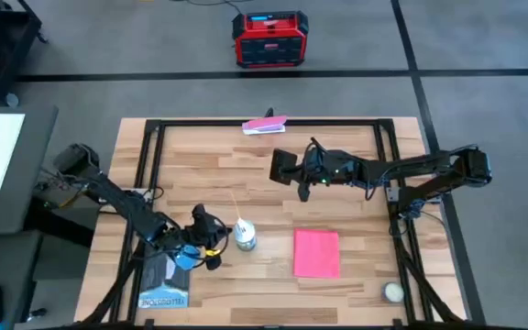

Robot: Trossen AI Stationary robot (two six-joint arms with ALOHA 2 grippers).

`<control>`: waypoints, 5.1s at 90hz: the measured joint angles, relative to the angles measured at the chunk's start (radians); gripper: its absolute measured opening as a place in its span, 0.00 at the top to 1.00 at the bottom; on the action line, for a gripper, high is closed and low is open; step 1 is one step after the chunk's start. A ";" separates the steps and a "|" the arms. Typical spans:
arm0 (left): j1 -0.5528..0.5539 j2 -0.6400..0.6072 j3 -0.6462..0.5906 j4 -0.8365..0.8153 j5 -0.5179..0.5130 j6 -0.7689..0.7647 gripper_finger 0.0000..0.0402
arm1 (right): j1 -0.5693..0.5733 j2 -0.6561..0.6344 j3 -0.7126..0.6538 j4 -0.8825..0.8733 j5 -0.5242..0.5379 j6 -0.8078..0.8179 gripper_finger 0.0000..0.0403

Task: Apply microfiber cloth
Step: Prepare the spray bottle, then spray the black cellphone

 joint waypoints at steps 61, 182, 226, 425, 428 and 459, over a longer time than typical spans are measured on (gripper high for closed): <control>0.137 0.000 0.000 0.017 0.065 0.228 1.00 | 0.000 0.000 0.000 -0.009 0.000 -0.003 0.96; 0.051 -0.031 0.000 -0.043 0.051 0.009 1.00 | 0.000 0.000 -0.001 -0.016 0.001 -0.018 0.96; 0.089 -0.036 0.000 -0.072 0.021 0.050 1.00 | 0.000 0.000 -0.001 -0.022 0.001 -0.017 0.96; 0.316 -0.175 0.361 -0.468 0.302 0.697 1.00 | -0.221 0.305 0.320 0.013 -0.431 -0.339 0.97; 0.326 -0.161 0.372 -0.470 0.325 0.713 1.00 | -0.221 0.318 0.341 0.004 -0.432 -0.341 0.97; 0.380 0.011 0.569 -0.624 0.446 0.807 1.00 | -0.248 0.343 0.423 -0.104 -0.347 -0.358 0.97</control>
